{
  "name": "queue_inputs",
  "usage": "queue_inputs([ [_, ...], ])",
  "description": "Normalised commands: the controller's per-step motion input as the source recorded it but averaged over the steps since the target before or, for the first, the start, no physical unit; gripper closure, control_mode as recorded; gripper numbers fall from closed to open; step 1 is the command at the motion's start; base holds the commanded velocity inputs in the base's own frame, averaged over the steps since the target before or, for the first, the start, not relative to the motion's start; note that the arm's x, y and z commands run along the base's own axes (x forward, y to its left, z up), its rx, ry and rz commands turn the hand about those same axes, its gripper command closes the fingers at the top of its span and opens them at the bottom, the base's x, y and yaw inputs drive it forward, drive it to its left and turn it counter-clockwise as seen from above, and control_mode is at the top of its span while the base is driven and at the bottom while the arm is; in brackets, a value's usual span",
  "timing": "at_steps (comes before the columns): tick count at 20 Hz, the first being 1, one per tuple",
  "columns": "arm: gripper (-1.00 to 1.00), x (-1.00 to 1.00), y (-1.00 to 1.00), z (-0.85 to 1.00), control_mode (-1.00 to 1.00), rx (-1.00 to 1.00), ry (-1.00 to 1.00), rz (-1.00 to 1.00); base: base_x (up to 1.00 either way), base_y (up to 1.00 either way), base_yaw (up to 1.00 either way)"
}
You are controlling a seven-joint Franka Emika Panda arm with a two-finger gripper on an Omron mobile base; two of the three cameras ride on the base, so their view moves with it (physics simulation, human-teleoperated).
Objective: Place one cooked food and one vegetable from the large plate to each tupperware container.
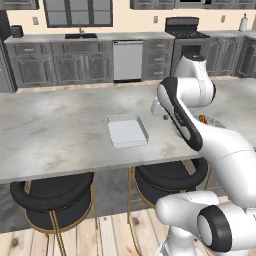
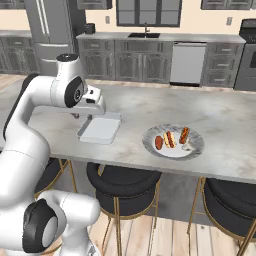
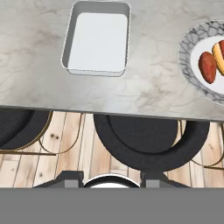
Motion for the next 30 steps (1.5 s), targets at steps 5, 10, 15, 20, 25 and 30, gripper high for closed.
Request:
queue_inputs([
  [5,-1.0,0.0,0.0,0.0,1.0,0.0,0.0,0.0,0.0,0.0,0.0],
  [10,-1.0,0.0,0.0,0.0,1.0,0.0,0.0,0.0,0.0,-0.12,0.0],
  [15,-1.0,0.0,0.0,0.0,1.0,0.0,0.0,0.0,0.07,-0.66,-0.02],
  [20,-1.0,0.0,0.0,0.0,1.0,0.0,0.0,0.0,0.15,-0.26,-0.06],
  [25,-1.0,0.0,0.0,0.0,1.0,0.0,0.0,0.0,0.43,-0.06,0.0],
  [30,-1.0,0.0,0.0,0.0,1.0,0.0,0.0,0.0,0.53,-0.02,0.0],
])
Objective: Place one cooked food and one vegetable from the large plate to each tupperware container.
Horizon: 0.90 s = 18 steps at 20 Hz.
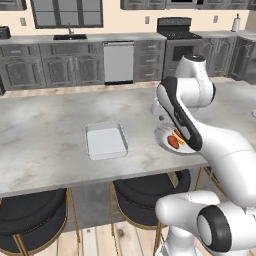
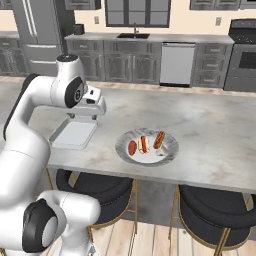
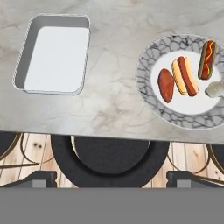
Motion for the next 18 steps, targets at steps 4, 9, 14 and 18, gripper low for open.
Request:
queue_inputs([
  [4,-1.0,0.0,0.0,0.0,1.0,0.0,0.0,0.0,0.48,0.0,0.0],
  [9,-1.0,0.0,0.0,0.0,1.0,0.0,0.0,0.0,0.1,0.0,0.0],
  [14,-1.0,0.0,0.0,0.0,-1.0,0.0,0.01,0.0,0.0,0.0,0.0],
  [18,-1.0,0.4,-0.01,-0.09,-1.0,0.0,0.21,-0.08,0.0,0.0,0.0],
])
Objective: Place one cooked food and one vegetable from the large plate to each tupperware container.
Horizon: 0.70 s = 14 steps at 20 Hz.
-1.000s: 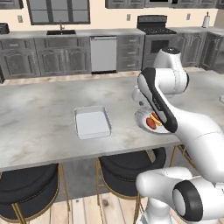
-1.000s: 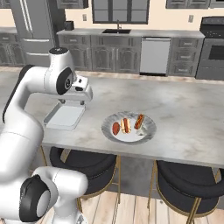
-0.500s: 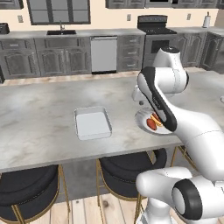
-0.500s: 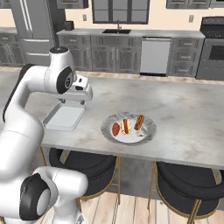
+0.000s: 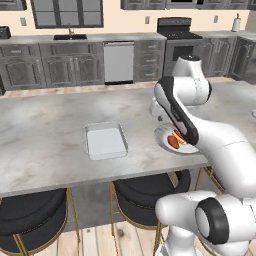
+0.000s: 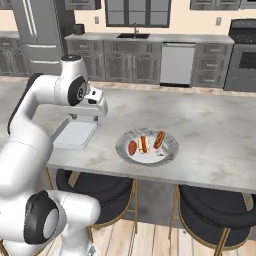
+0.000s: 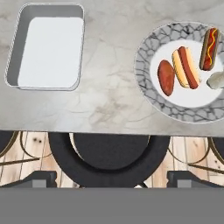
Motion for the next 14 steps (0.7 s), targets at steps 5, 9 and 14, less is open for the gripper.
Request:
queue_inputs([
  [5,-1.0,0.62,-0.4,-0.49,-1.0,0.0,0.36,-0.21,0.0,0.0,0.0],
  [9,-1.0,0.09,-0.48,-0.62,-1.0,0.0,0.16,-0.23,0.0,0.0,0.0],
  [14,-1.0,0.22,-0.43,-0.66,-1.0,0.02,-0.07,-0.05,0.0,0.0,0.0],
])
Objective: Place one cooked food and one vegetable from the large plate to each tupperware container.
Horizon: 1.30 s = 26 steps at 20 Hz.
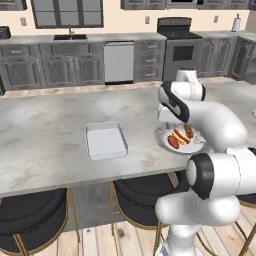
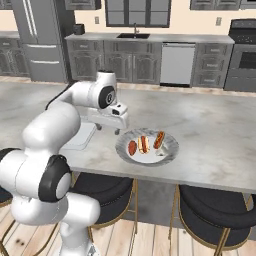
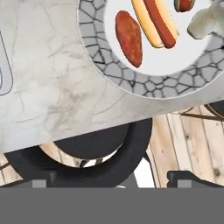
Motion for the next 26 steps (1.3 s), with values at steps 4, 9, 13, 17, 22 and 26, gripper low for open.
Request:
queue_inputs([
  [4,-1.0,0.38,-0.47,-0.7,-1.0,0.0,0.01,0.0,0.0,0.0,0.0],
  [9,-1.0,0.5,-0.43,-0.57,-1.0,0.0,0.03,0.0,0.0,0.0,0.0],
  [13,-1.0,0.48,-0.16,-0.31,-1.0,0.01,0.01,0.0,0.0,0.0,0.0],
  [17,-1.0,0.44,0.0,-0.52,-1.0,0.0,0.0,0.0,0.0,0.0,0.0],
  [22,-1.0,0.54,-0.05,-0.48,-1.0,0.0,0.0,0.02,0.0,0.0,0.0],
  [26,-1.0,0.34,0.0,-0.19,-1.0,0.0,0.0,0.0,0.0,0.0,0.0],
])
